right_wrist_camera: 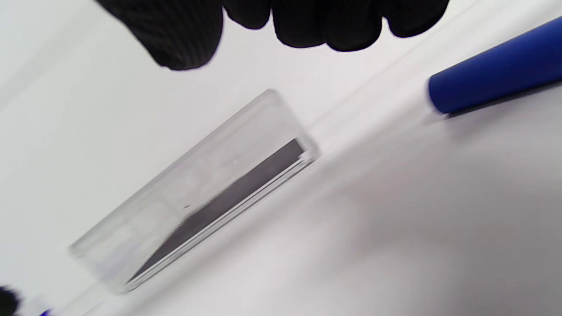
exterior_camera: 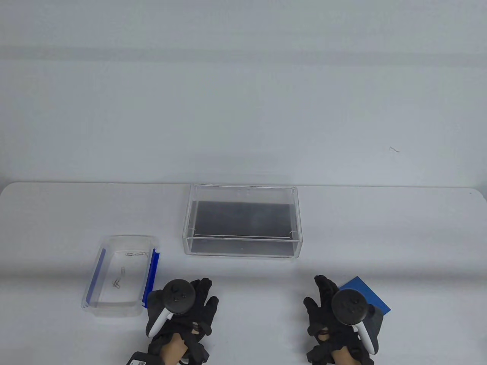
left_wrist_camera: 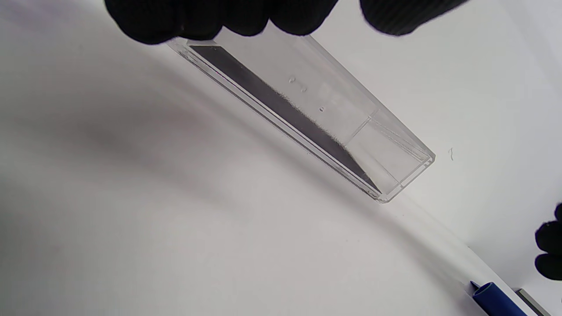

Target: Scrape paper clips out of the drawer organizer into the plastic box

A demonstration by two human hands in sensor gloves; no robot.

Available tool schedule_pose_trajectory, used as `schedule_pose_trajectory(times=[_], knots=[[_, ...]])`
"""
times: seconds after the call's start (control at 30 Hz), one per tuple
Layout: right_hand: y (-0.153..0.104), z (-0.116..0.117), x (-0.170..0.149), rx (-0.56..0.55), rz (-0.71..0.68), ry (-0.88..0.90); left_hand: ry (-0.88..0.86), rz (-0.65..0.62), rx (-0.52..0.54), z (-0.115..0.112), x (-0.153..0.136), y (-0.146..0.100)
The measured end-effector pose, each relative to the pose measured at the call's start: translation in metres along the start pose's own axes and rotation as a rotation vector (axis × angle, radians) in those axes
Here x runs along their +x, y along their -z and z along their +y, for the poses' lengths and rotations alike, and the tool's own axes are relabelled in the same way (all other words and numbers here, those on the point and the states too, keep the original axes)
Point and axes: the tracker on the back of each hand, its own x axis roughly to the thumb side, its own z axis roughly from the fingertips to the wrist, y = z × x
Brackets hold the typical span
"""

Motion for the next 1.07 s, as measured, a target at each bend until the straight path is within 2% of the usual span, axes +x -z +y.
schedule_pose_trajectory(times=[0.23, 0.4, 1.07], knots=[[-0.003, 0.024, 0.02, 0.097, -0.068, -0.003, -0.021, 0.015, -0.003, 0.002, -0.005, 0.001], [-0.001, 0.037, 0.017, 0.175, -0.038, -0.027, -0.019, 0.023, -0.021, 0.001, -0.006, 0.0], [0.001, 0.037, 0.013, 0.203, -0.026, -0.052, 0.003, 0.043, -0.052, -0.001, -0.006, 0.0]])
